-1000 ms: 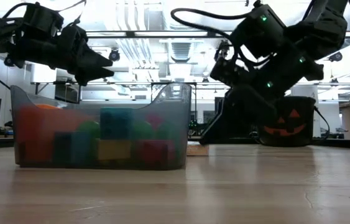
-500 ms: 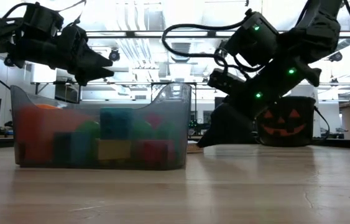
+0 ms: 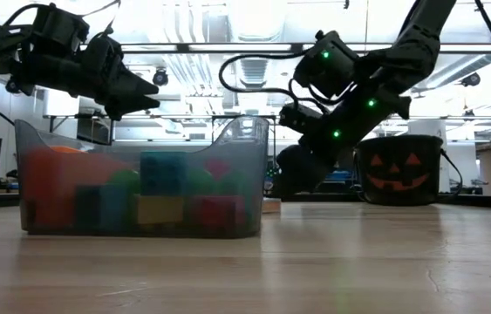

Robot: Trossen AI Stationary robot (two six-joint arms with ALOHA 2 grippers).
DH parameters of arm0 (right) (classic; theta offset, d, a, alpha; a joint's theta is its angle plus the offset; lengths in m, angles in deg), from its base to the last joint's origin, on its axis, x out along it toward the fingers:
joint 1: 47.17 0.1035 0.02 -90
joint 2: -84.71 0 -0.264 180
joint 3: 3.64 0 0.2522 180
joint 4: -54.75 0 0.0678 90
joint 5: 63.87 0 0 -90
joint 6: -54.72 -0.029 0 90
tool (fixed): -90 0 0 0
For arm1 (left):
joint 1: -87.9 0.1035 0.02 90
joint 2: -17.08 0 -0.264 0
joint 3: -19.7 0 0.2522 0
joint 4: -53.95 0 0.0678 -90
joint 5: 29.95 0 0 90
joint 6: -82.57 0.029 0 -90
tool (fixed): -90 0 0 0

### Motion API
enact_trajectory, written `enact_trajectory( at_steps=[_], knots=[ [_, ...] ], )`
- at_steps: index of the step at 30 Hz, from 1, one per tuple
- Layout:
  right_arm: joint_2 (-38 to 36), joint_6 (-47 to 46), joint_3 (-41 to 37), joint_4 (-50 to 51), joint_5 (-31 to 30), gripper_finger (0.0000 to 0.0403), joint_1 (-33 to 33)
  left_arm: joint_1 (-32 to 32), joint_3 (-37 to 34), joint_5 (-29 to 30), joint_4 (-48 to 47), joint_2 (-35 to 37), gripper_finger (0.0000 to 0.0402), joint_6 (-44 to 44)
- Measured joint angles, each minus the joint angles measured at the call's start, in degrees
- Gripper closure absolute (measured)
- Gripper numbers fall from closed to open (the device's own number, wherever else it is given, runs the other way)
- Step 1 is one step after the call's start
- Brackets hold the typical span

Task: Pick & Place Toys
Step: Put the yellow playing card into the transparent bin

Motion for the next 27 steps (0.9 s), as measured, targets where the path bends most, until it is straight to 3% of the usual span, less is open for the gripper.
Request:
enact_trajectory(
  at_steps=[4, 8, 19, 27],
  knots=[
    [-0.01, 0.53, 0.39, -0.04, 2.13, 0.0016, 1.6, 0.0, 0.0, 0.0, -0.09, -0.01, 0.0137, 0.02],
    [-0.02, 1.58, 1.1, -0.02, 2.36, 0.0069, 3.04, 0.0, 0.0, 0.0, -0.12, -0.01, 0.0137, 0.02],
    [-0.02, 2.87, 1.79, 0.59, 13.67, 0.0367, 3.14, 0.0, 0.0, 0.0, -0.36, -0.01, 0.0137, 0.17],
    [1.22, 2.65, 2.02, 0.49, 17.66, 0.0385, 2.9, 0.0, 0.0, 0.0, -0.41, -0.01, 0.0137, 0.17]
  ],
)
